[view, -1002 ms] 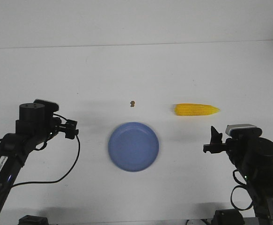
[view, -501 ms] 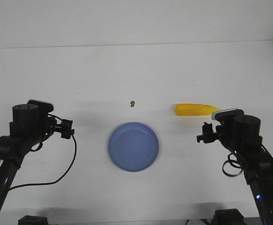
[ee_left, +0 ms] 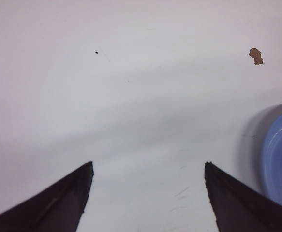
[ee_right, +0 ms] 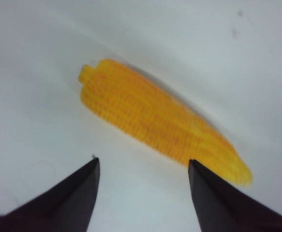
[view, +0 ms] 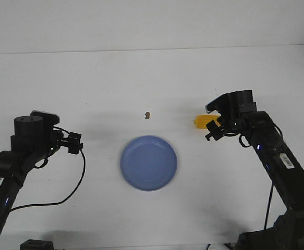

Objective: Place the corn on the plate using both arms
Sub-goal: 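Reach the right gripper to the yellow corn cob and grasp it, then carry the corn with the right gripper over the blue plate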

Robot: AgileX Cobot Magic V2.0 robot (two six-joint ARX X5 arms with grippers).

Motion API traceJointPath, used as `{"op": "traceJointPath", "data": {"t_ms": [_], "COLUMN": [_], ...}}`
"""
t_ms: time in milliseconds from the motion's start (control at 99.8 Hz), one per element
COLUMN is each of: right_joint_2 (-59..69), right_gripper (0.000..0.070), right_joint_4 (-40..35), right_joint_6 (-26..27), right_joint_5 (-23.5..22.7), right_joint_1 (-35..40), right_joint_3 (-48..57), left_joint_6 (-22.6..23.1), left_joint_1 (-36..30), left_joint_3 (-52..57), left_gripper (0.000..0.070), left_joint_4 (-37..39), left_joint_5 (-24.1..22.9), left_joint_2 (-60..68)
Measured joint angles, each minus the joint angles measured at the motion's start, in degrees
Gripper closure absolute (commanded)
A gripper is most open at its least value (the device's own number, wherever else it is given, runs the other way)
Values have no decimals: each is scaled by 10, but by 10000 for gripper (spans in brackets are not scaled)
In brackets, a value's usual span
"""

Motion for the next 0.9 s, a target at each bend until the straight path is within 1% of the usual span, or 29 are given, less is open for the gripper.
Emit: {"op": "traceJointPath", "data": {"t_ms": [110, 271, 401, 531, 802, 862, 902], "right_joint_2": [21, 34, 49, 69, 122, 128, 130], "right_gripper": [277, 276, 276, 276, 276, 292, 329], "right_joint_4": [4, 3, 12, 29, 66, 68, 71], "right_joint_6": [-36, -79, -100, -115, -129, -129, -129], "right_joint_5": [0, 0, 2, 10, 9, 9, 9], "right_joint_1": [7, 16, 18, 15, 4, 2, 0], "right_joint_3": [12, 13, 13, 13, 21, 24, 24], "left_joint_6": [-4, -6, -7, -11, -18, -18, -18], "left_joint_1": [0, 0, 0, 0, 0, 0, 0], "left_joint_3": [0, 0, 0, 0, 0, 0, 0], "left_gripper": [231, 231, 231, 231, 232, 232, 232], "left_joint_4": [0, 2, 3, 7, 9, 9, 9], "left_joint_5": [6, 6, 6, 6, 6, 6, 6], "left_joint_2": [0, 0, 0, 0, 0, 0, 0]}}
